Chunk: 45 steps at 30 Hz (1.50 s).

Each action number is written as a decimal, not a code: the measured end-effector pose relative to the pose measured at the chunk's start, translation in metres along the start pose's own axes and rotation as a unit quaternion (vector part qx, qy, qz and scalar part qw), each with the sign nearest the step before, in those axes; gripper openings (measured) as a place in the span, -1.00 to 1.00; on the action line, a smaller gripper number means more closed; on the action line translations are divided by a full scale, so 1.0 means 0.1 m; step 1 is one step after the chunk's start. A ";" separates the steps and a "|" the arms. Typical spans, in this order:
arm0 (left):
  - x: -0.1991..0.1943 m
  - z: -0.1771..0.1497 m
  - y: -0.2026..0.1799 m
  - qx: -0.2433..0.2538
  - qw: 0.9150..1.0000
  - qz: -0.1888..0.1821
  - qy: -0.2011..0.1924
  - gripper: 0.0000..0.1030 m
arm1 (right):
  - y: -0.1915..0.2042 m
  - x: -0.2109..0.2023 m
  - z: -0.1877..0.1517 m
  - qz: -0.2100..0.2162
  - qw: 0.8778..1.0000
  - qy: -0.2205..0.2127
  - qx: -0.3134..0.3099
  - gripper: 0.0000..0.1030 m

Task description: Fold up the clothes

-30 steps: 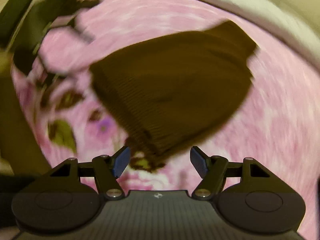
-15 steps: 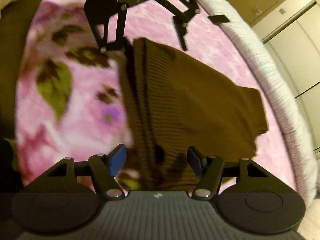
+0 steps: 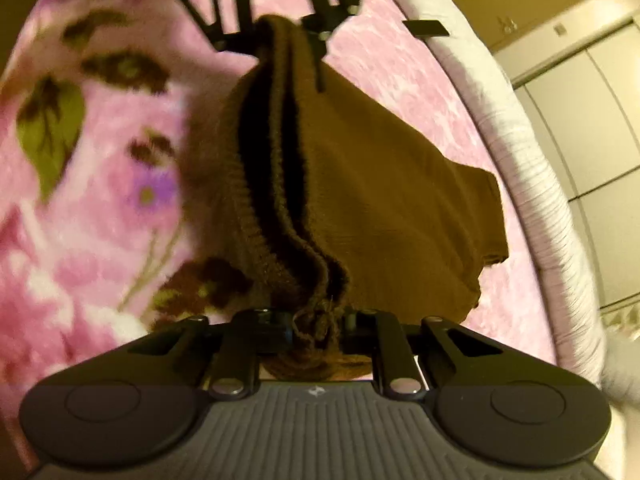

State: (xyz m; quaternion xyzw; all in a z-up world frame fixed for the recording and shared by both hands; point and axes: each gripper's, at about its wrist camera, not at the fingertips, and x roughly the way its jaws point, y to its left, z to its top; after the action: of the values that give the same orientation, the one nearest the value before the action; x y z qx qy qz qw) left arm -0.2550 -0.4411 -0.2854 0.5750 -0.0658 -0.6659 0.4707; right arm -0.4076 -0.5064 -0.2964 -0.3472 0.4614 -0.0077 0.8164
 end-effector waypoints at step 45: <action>1.90 -0.59 3.09 -0.413 0.862 -0.265 0.126 -0.50 | -3.39 1.80 -0.28 0.332 0.855 0.035 0.396 -0.35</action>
State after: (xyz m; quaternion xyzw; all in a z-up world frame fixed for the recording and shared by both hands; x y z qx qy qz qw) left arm -0.0158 -0.7171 -0.2443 0.4024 0.4299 -0.6540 0.4750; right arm -0.2208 -0.8396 -0.2457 0.1801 0.5351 0.0696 0.8225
